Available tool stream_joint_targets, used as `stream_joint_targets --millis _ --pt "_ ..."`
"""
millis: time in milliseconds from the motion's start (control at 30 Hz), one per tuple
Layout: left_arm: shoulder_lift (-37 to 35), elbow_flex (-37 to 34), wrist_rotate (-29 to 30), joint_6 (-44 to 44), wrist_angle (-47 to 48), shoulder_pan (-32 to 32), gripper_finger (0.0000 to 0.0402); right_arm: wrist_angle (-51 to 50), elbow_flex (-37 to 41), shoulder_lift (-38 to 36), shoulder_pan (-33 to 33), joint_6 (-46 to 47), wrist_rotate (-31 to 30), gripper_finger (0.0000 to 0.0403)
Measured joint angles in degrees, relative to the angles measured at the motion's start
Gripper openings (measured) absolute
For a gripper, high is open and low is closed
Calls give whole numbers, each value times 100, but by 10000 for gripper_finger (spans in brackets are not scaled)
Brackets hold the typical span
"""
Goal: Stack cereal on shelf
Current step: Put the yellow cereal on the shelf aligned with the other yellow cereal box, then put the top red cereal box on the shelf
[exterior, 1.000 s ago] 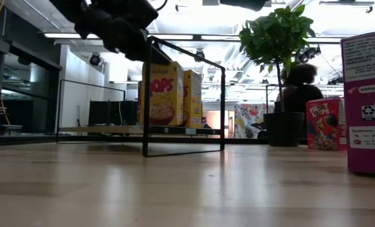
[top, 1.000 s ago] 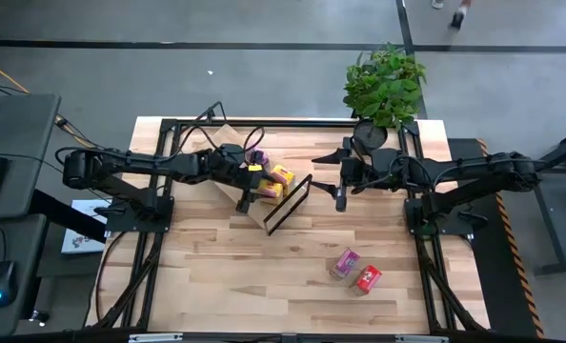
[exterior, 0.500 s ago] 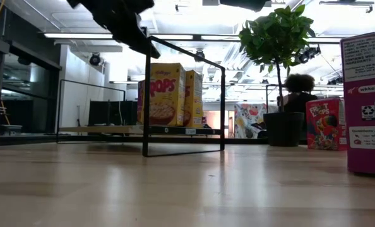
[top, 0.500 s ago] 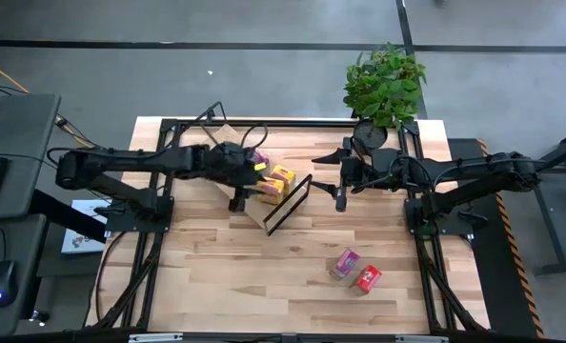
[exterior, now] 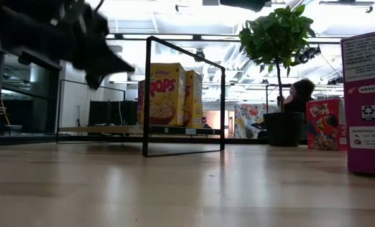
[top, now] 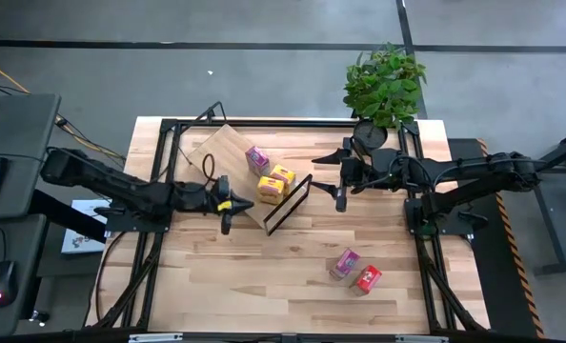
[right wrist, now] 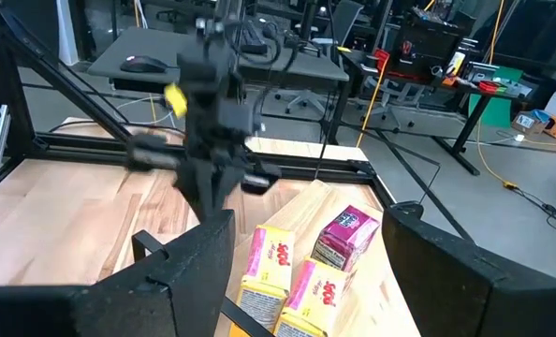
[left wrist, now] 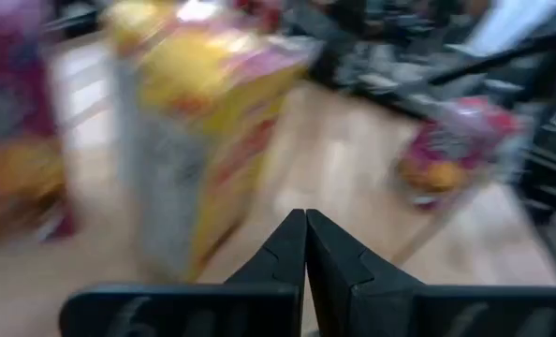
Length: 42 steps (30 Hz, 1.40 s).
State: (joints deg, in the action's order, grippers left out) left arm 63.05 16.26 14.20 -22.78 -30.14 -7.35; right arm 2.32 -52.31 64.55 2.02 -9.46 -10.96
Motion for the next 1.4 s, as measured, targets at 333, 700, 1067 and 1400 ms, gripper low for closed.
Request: stream_joint_targets --millis 333,700,1067,1400 --pt "1275 516 21 133 -114 198 0 4 0 0 0 18 0 264" --pt "1523 831 4 432 526 482 0 3 0 0 0 14 0 264" --pt "1523 831 -52 908 548 911 0 3 0 0 0 1 0 264" --pt "785 831 -531 986 845 824 0 -129 0 -39 0 44 -255 264"
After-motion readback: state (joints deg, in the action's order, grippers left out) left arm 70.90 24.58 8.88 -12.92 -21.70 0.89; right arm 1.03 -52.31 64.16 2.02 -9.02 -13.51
